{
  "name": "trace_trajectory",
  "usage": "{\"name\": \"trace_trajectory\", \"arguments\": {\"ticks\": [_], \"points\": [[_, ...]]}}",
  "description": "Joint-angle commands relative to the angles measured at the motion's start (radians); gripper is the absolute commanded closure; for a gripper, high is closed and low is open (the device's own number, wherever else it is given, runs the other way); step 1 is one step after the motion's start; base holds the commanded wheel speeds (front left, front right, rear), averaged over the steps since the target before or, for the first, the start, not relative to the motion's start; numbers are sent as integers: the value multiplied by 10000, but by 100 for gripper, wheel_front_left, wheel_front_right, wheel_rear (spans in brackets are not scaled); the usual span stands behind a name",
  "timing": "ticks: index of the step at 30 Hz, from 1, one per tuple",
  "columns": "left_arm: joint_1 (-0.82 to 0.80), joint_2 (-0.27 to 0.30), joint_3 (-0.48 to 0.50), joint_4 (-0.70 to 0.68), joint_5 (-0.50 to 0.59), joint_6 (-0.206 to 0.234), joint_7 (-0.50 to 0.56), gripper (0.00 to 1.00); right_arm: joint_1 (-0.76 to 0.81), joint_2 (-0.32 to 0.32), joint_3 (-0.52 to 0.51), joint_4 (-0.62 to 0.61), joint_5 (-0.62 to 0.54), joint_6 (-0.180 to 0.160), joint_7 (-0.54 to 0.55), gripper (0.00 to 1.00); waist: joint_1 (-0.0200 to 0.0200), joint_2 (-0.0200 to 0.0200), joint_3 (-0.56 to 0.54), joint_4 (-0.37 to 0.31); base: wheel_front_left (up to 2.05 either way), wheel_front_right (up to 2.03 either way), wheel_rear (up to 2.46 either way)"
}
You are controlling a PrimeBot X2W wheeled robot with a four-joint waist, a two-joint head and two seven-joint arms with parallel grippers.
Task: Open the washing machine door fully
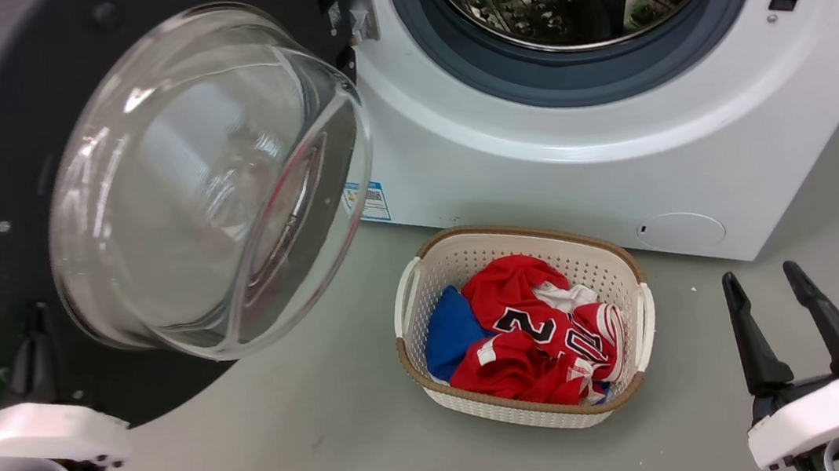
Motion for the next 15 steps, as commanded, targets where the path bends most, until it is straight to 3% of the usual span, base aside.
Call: {"name": "trace_trajectory", "arguments": {"ticks": [1,9,15], "points": [[-154,111,345,151,95,-95,-23,100,-216,-44,-23,-32,46,-3,-43,0,0,0,152,-135,0,0,0],[-444,114,2174,1180,382,-799,-26,100,-417,-188,26,41,90,-3,-118,0,0,0,360,-353,0,0,0],[-649,-81,2900,1764,779,-1267,-26,100,-480,-224,12,118,89,-3,-144,0,0,0,343,-399,0,0,0]]}}
